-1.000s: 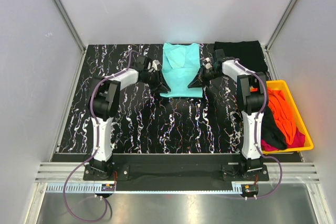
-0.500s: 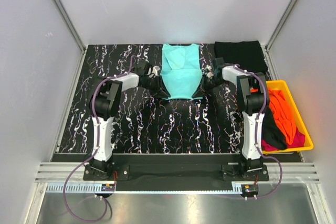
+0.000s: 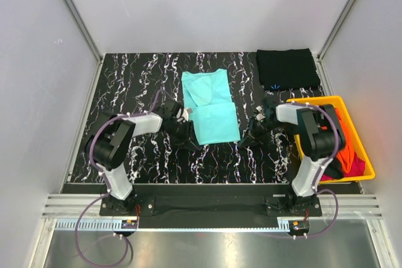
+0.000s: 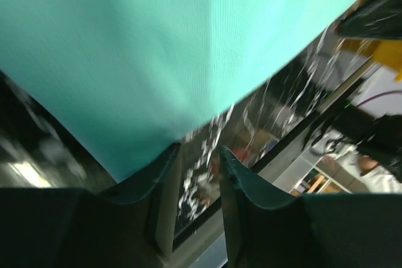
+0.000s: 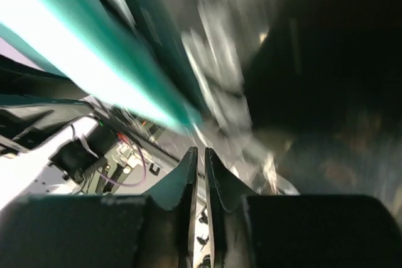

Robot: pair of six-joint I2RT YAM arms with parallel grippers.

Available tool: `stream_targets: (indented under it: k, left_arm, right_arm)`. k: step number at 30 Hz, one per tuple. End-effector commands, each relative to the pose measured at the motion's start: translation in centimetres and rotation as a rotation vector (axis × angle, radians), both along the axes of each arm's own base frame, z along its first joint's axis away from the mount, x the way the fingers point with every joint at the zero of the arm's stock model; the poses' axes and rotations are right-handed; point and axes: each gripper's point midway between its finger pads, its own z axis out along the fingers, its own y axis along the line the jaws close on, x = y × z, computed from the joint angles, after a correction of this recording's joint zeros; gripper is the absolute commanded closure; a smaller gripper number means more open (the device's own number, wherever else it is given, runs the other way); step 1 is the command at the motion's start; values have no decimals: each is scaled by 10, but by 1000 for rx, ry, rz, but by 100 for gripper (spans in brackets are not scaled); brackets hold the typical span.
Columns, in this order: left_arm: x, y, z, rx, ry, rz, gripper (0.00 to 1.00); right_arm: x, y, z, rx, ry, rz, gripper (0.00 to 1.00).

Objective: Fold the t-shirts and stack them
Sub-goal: Fold the tshirt

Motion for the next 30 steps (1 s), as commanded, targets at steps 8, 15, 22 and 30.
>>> stream_targets:
  k: [8,15,22,30]
  left_arm:
    - [-20,10,59,-34,-175,74,55]
    - [38,14,65,-99,-200,174,59]
    - [97,2,57,-197,-169,240,64]
    - [144,6,45,-238,-142,294,65]
  right_arm:
    - [-22,3,62,36,-193,-39,72]
    - [37,18,69,65,-230,-16,72]
    - [96,32,57,83,-238,-7,78]
    - [136,36,44,116,-223,-29,79]
